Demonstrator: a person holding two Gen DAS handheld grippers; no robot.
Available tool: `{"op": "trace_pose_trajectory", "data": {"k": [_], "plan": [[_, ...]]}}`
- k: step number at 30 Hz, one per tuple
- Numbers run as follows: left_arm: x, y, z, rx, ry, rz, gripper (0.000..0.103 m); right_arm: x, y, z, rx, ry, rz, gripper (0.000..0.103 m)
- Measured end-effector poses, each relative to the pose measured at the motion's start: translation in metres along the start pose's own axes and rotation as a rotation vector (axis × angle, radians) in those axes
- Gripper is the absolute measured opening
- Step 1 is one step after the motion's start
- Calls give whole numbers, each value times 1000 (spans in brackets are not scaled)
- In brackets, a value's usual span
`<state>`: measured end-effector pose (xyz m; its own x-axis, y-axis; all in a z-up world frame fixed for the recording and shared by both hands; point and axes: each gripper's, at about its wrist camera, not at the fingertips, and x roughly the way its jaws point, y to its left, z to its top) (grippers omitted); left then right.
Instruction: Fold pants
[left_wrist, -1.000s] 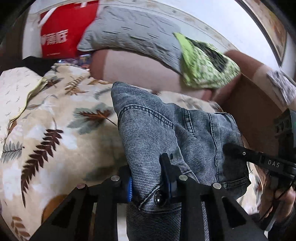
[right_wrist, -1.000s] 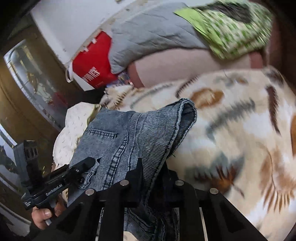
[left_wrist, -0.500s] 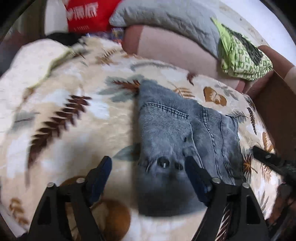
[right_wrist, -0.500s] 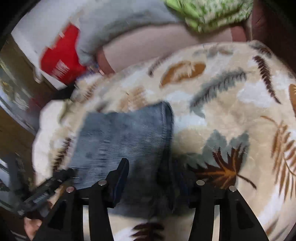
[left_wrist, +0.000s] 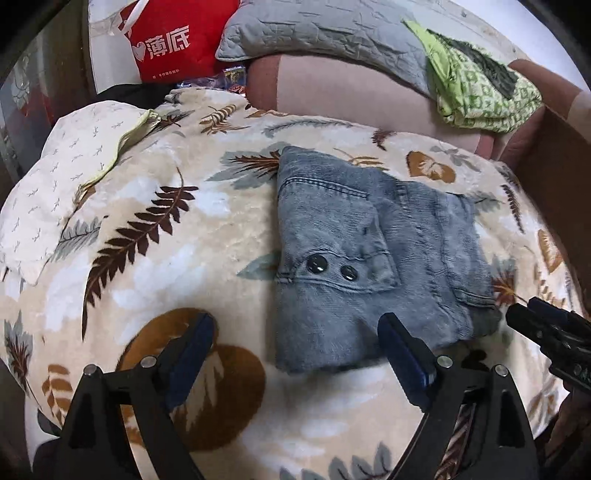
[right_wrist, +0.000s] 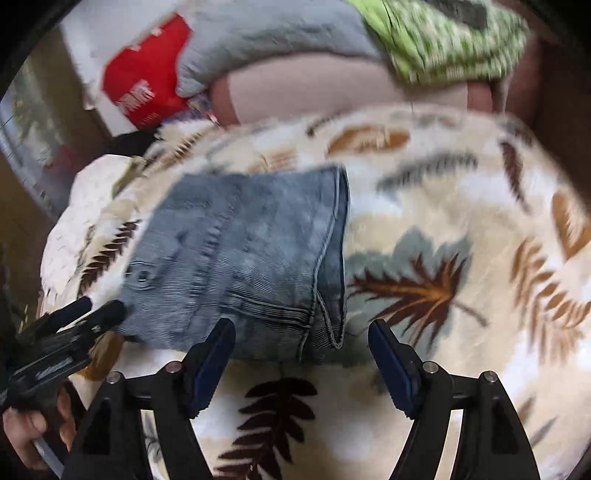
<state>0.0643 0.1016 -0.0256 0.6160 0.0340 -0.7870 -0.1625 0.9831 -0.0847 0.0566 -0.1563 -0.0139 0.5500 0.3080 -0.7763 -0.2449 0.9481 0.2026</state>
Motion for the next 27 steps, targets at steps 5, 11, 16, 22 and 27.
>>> {"op": "trace_pose_trajectory", "data": {"k": [5, 11, 16, 22, 27], "plan": [[-22, -8, -14, 12, -28, -6, 90, -28, 6, -28, -80, -66, -53, 83], [-39, -24, -21, 43, -41, -14, 90, -41, 2, -56, -128, -79, -94, 85], [-45, -36, -20, 71, -50, 2, 90, -49, -5, -53, -130, -74, -119, 87], [-47, -39, -13, 58, -55, -38, 90, -48, -2, -48, -151, -60, -121, 87], [-42, -43, -3, 59, -51, -69, 96, -49, 8, -41, -184, -54, -136, 87]]}}
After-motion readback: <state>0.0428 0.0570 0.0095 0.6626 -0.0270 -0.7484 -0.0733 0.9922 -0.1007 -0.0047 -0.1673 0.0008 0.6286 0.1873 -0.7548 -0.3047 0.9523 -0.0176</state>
